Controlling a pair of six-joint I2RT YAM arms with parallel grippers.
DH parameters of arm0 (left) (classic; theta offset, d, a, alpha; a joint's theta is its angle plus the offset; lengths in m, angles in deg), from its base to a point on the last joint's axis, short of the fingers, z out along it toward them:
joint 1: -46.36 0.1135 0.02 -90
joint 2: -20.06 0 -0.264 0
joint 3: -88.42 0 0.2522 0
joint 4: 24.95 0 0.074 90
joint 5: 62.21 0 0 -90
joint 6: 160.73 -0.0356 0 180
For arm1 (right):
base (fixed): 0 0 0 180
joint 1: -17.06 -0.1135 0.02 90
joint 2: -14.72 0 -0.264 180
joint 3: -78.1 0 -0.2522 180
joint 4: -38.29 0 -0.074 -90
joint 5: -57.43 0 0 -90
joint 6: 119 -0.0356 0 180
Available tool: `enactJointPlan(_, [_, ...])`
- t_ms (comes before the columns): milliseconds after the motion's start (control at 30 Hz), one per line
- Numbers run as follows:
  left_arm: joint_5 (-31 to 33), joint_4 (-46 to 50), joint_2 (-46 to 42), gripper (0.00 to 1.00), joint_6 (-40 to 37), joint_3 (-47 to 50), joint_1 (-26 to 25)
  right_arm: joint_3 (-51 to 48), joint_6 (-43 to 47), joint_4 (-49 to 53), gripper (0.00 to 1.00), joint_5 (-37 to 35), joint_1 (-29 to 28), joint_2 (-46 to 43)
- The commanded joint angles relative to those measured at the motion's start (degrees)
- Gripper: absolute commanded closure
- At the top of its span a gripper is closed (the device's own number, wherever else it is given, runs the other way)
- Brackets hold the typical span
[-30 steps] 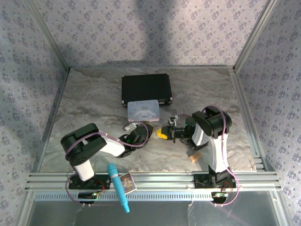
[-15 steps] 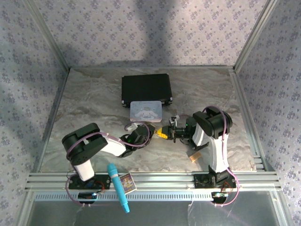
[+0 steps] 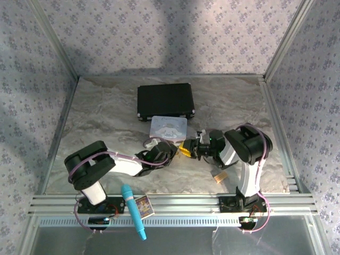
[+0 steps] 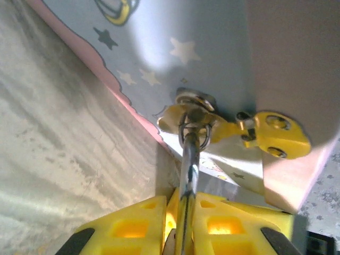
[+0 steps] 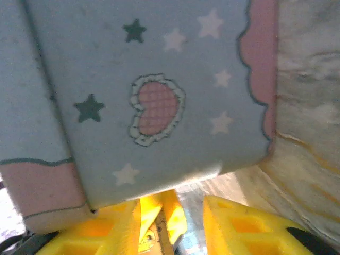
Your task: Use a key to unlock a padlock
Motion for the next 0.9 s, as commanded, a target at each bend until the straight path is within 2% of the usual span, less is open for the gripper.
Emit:
enactJointPlan(0, [-3.56, 6.99, -1.81, 1.0, -0.13, -0.71, -0.57, -1.28, 9.51, 20.78, 0.6, -5.61, 0.42, -2.88])
enactJointPlan(200, [-2.32, 9.4, -2.38, 1.0, 0.19, -0.04, 0.63, 1.95, 20.38, 41.94, 0.58, -10.63, -0.25, -12.76])
enactJointPlan(333, [-2.03, 9.32, -2.71, 1.0, -0.26, 0.16, 1.32, 3.76, 25.36, 50.18, 0.57, -14.48, -1.62, -19.0])
enactJointPlan(400, [-2.27, 9.63, -2.89, 1.0, -0.75, -0.1, 1.52, 7.28, 33.37, 60.46, 0.53, -20.89, -4.81, -23.62])
enactJointPlan(467, [-2.86, 10.89, -3.09, 1.0, -1.28, -0.68, 1.63, 10.89, 41.47, 71.14, 0.48, -30.78, -9.53, -28.63])
enactJointPlan(533, [-3.51, 13.12, -3.33, 1.0, -1.57, -1.39, 1.72, 12.65, 46.65, 76.98, 0.36, -41.92, -14.24, -33.15])
enactJointPlan(600, [-4.4, 14.31, -3.38, 1.0, -1.61, -1.84, 1.8, 12.76, 51.65, 79.29, 0.35, -47.45, -17.02, -36.71])
enactJointPlan(767, [-5.82, 14.51, -3.35, 1.0, -1.13, -2.38, 1.89, 8.56, 61.04, 74.3, 0.44, -48.39, -19.31, -43.02])
enactJointPlan(867, [-6.48, 14.74, -3.46, 1.0, -1.22, -2.76, 1.89, 7.74, 64.67, 71.42, 0.45, -49.11, -22.72, -43.37])
